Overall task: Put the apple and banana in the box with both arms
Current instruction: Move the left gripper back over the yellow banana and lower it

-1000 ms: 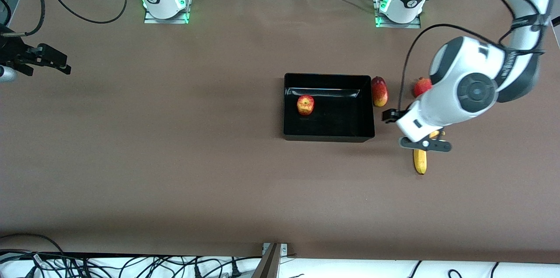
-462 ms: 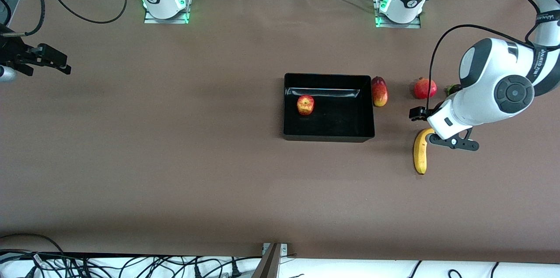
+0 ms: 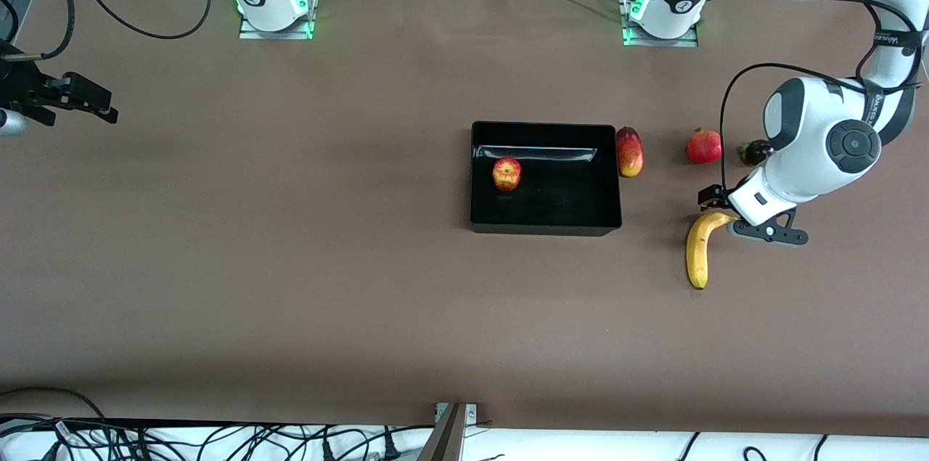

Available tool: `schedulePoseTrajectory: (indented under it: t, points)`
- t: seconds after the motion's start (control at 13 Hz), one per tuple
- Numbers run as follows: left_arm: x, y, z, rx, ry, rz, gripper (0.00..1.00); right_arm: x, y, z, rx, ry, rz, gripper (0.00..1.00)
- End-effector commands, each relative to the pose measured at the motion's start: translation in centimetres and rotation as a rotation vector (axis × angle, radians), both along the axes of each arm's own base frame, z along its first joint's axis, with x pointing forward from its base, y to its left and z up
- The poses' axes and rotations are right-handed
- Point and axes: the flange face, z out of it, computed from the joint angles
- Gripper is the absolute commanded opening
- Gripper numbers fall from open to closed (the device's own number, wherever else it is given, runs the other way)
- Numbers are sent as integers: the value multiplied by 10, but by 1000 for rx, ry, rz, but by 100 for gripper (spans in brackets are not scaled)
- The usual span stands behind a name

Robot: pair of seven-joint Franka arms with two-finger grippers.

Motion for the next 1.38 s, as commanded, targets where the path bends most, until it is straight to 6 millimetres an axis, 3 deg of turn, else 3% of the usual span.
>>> schedulePoseTrajectory:
  t: [0.0,0.15,0.38,0.46,0.62,0.77,0.92,1.0,1.15,1.31]
  points:
    - [3,-6,-25,-25,-29,-34,100,-1,2,5,16,1,-10,100]
    - [6,-5,-51,-35,-48,-61,100,-1,2,5,16,1,-10,100]
    - [14,-11,-71,-43,-44,-74,100,-1,2,5,16,-1,-10,100]
    - [26,-5,-75,-42,-77,-89,100,-1,2,5,16,-1,-11,100]
    - [34,5,-97,-57,-81,-106,100,-1,2,5,16,-1,-8,100]
    - [33,4,-104,-70,-78,-112,100,-1,2,5,16,-1,-10,100]
    - [37,-5,-97,-62,-89,-139,25,-1,2,5,16,-1,-10,100]
    - [40,-5,-93,-60,-94,-140,0,-1,2,5,17,-1,-10,100]
    - [42,-10,-88,-58,-101,-159,0,-1,2,5,16,-1,-11,100]
    - [45,-16,-66,-49,-126,-202,0,-1,2,5,16,-1,-10,100]
